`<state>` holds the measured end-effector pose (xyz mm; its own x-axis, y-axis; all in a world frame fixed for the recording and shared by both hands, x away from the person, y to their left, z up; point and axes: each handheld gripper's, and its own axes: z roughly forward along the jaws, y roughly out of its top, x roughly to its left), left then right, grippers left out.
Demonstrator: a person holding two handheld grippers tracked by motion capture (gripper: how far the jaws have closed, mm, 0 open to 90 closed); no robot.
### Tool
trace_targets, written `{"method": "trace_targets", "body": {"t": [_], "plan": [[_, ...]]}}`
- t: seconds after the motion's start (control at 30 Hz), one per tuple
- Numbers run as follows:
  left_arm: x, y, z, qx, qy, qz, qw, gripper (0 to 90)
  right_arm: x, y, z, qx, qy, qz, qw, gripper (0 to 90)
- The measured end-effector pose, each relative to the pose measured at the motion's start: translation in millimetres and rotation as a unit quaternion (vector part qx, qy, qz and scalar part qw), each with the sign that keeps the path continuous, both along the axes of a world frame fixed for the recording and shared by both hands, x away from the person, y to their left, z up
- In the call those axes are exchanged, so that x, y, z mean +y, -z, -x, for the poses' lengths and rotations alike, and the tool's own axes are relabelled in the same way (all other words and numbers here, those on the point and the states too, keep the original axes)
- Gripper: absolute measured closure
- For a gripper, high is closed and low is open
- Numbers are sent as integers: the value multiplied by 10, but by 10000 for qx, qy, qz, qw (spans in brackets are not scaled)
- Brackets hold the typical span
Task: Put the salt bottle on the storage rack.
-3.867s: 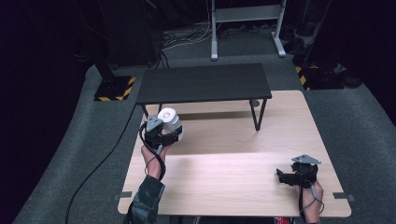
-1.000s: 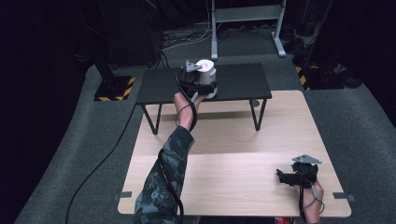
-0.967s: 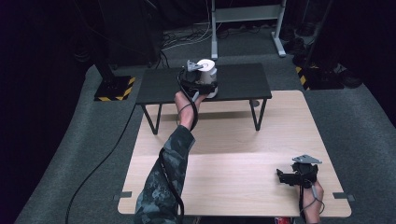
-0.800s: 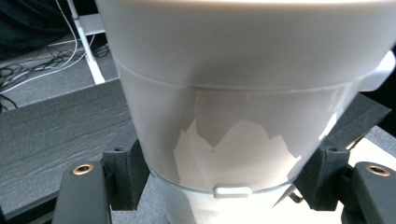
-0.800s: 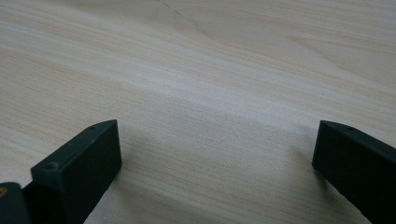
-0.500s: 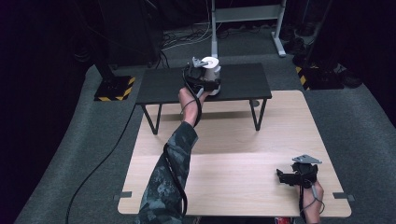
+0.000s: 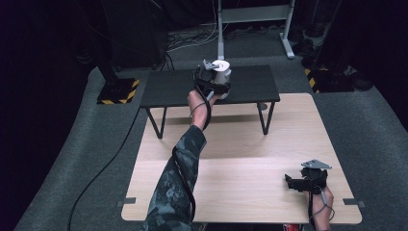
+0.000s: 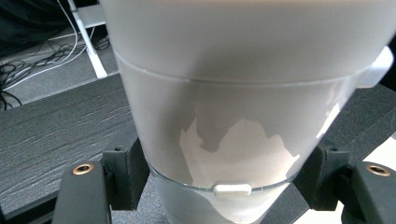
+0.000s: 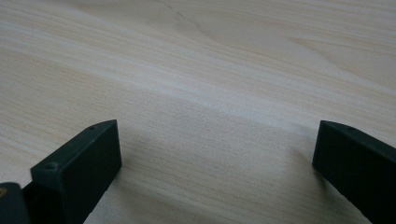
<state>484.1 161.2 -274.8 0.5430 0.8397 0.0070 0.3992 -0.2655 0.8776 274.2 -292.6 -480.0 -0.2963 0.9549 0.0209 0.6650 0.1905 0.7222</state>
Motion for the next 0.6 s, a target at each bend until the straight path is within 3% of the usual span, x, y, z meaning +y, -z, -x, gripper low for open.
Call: {"method": "trace_targets", "body": {"t": [0.6], "plan": [[18, 48, 8, -85, 36, 34, 10000, 299, -7, -1, -3, 12, 6, -23, 10000, 0]]}}
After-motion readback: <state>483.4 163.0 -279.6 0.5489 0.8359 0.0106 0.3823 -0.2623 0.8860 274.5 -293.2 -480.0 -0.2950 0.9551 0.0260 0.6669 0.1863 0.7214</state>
